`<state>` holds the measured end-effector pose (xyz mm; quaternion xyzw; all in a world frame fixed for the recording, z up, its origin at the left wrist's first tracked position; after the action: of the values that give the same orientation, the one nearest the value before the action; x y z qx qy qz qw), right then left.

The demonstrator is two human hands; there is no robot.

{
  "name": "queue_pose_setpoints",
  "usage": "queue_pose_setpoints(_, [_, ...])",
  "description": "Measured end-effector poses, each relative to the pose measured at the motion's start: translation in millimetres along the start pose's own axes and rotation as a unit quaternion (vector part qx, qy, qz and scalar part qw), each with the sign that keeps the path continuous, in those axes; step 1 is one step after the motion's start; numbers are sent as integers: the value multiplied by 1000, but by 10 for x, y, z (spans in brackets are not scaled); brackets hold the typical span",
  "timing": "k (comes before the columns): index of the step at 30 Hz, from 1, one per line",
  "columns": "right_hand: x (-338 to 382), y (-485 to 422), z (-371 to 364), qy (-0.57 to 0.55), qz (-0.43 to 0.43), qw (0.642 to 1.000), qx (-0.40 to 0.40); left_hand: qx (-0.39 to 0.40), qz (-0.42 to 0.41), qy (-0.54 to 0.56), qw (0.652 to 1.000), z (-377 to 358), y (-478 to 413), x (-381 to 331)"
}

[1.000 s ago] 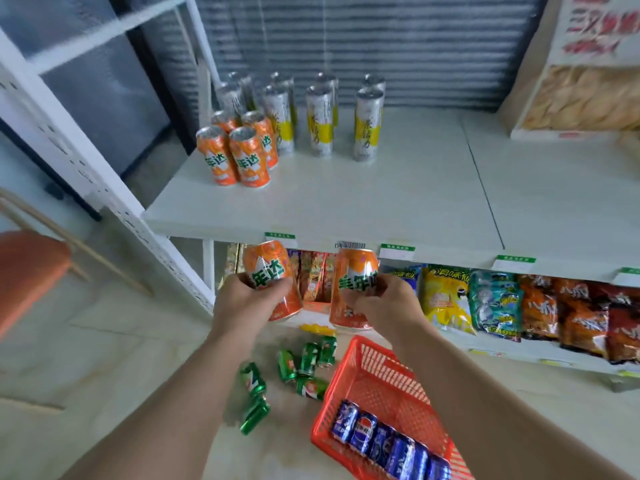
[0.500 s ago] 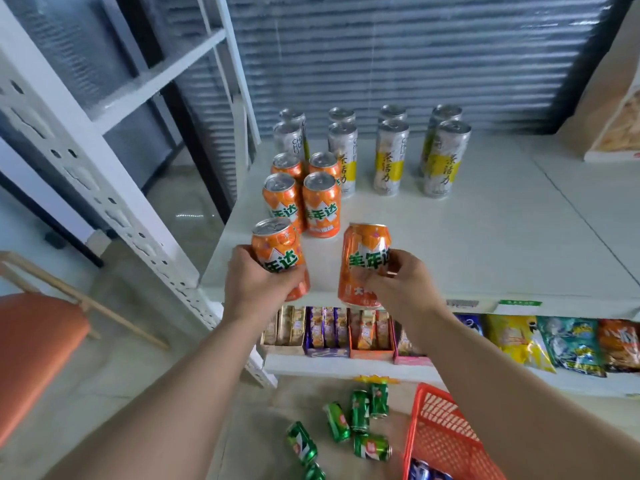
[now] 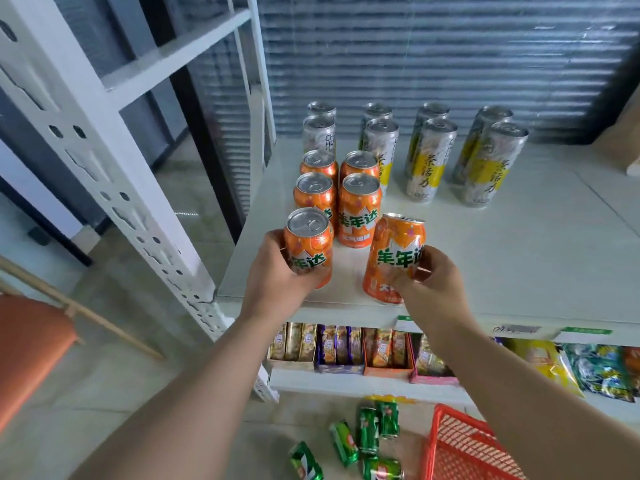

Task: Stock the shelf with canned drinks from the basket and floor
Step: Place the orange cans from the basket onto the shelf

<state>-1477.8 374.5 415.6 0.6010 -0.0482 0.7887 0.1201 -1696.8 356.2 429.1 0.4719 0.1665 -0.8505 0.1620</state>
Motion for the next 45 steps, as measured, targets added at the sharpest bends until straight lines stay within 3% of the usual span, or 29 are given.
queue_pose_setpoints(26, [-78,195,-293,-10,99,994,48,-41,-53,-27,997,-121,-55,1])
queue_pose_setpoints(45, [-31,-25,-532,16,125,992,4,-37,-49,-11,998,-131,-24,14])
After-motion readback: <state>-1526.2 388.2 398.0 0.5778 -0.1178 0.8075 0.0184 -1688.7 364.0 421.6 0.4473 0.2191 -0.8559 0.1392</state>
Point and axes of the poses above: each hand's wrist, its own y-axis away from the middle knuckle, its own z-axis out of the back of the hand, x = y × z, the point moved 5 cm from there along -y, towards the middle knuckle, and after that the axes turned 7 degrees about -x, right-handed, at the moved point
